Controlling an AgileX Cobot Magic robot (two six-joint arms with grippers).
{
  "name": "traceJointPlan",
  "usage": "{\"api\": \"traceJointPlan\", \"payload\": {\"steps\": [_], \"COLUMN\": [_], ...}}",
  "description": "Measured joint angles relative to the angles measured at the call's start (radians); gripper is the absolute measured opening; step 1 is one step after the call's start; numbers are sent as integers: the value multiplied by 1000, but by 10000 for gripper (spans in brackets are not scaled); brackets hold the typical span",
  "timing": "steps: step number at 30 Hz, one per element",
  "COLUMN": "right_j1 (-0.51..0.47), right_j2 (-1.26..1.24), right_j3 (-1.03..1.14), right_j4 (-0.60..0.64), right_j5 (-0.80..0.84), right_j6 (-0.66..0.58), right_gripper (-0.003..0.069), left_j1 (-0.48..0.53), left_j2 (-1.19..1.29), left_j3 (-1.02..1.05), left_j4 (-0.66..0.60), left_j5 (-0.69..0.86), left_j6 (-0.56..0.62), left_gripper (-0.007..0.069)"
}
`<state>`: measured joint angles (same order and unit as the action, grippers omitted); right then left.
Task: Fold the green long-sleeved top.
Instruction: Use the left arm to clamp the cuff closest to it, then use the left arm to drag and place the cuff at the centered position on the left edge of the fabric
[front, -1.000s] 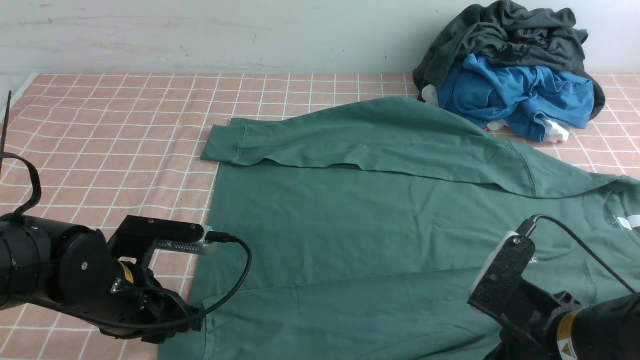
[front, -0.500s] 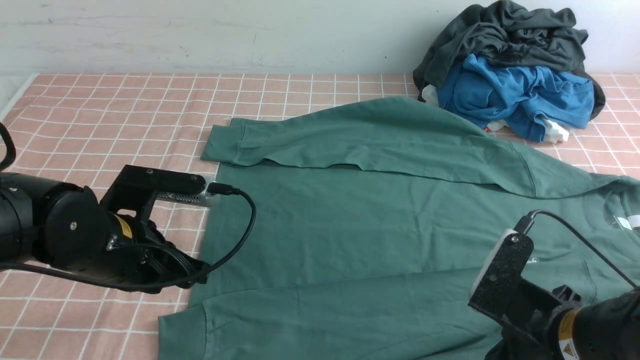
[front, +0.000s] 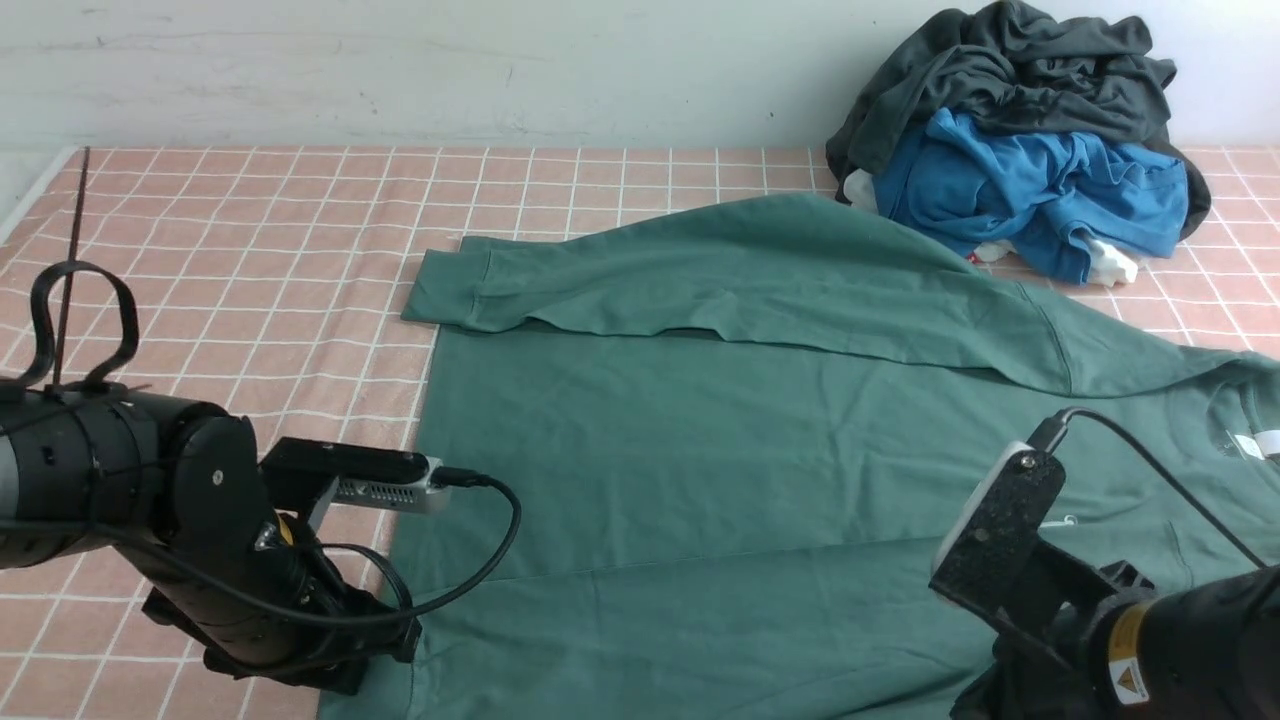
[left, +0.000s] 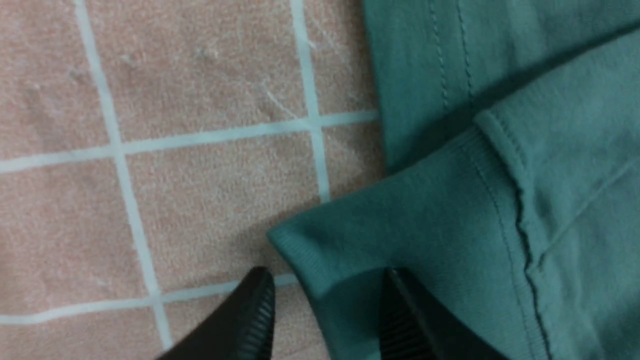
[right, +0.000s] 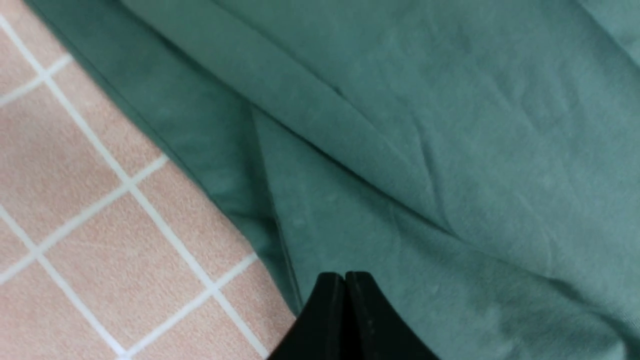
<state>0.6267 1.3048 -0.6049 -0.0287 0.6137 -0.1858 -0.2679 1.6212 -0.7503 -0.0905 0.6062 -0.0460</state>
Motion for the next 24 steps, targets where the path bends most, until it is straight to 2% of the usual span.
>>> {"api": "traceJointPlan", "payload": {"steps": [2, 6, 8, 14, 17, 24], "right_j1": [0, 0, 0, 0, 0, 0], "right_j2": [0, 0, 0, 0, 0, 0], "right_j3": [0, 0, 0, -1, -1, -1], "right_j4": [3, 5, 5, 5, 5, 5], "right_j5": [1, 4, 4, 7, 7, 7], "right_j6": [0, 0, 0, 0, 0, 0], "right_gripper": [-14, -14, -14, -14, -14, -14], "left_j1": [0, 0, 0, 0, 0, 18], "left_j2": [1, -4, -12, -89, -135, -109], "left_j3": [0, -1, -5, -67, -130, -238], "left_j4": [-2, -22, -24, -32, -29, 46], "left_j5": [0, -6, -8, -1, 0, -59], "left_j6": [1, 29, 46, 68, 118, 159], "left_gripper": [260, 80, 29, 6, 6, 6]}}
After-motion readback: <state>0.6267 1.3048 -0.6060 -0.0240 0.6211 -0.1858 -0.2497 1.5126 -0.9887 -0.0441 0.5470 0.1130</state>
